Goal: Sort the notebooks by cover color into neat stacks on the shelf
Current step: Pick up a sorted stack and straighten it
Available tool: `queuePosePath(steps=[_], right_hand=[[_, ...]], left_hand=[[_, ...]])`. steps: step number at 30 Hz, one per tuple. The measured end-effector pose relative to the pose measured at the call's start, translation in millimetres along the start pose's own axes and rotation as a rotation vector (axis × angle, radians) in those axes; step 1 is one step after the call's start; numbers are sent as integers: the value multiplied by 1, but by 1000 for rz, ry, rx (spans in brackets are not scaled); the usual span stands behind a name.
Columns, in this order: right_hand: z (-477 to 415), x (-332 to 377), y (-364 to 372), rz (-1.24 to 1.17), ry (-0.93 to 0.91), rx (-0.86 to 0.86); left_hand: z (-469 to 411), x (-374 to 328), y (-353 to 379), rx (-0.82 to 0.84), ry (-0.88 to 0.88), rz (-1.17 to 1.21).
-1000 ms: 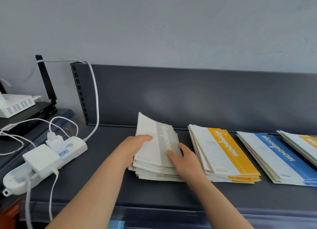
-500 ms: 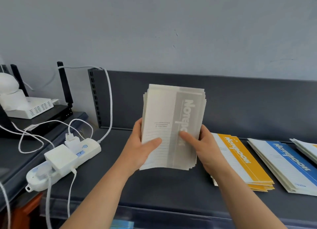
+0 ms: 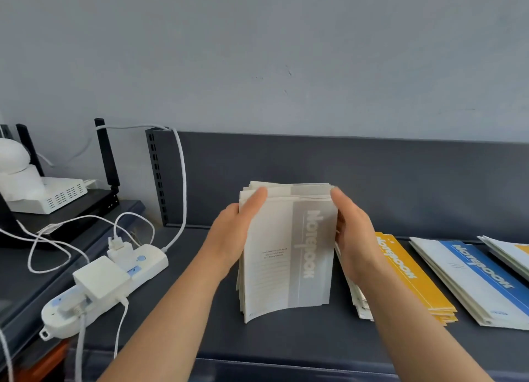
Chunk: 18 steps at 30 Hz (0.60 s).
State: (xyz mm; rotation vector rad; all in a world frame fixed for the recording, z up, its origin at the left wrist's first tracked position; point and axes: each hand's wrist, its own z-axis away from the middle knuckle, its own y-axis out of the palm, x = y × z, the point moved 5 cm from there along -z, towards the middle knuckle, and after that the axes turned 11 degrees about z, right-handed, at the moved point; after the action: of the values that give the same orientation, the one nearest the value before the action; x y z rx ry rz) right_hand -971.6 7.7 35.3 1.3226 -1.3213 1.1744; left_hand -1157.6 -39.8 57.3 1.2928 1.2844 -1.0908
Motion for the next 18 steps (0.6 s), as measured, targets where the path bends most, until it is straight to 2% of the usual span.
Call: queuePosePath(steps=[3, 8, 13, 16, 18], right_hand=[[-7, 10, 9, 16, 167, -20], [-11, 11, 11, 42, 169, -82], [-1, 5, 11, -14, 55, -105], [18, -15, 12, 17, -34, -58], [27, -28, 15, 61, -80, -61]], left_hand=[[-9, -2, 11, -135, -58, 69], [-16, 8, 12, -364, 6, 146], [-5, 15, 12, -298, 107, 176], [11, 40, 12, -186, 171, 110], [16, 59, 10, -187, 184, 42]])
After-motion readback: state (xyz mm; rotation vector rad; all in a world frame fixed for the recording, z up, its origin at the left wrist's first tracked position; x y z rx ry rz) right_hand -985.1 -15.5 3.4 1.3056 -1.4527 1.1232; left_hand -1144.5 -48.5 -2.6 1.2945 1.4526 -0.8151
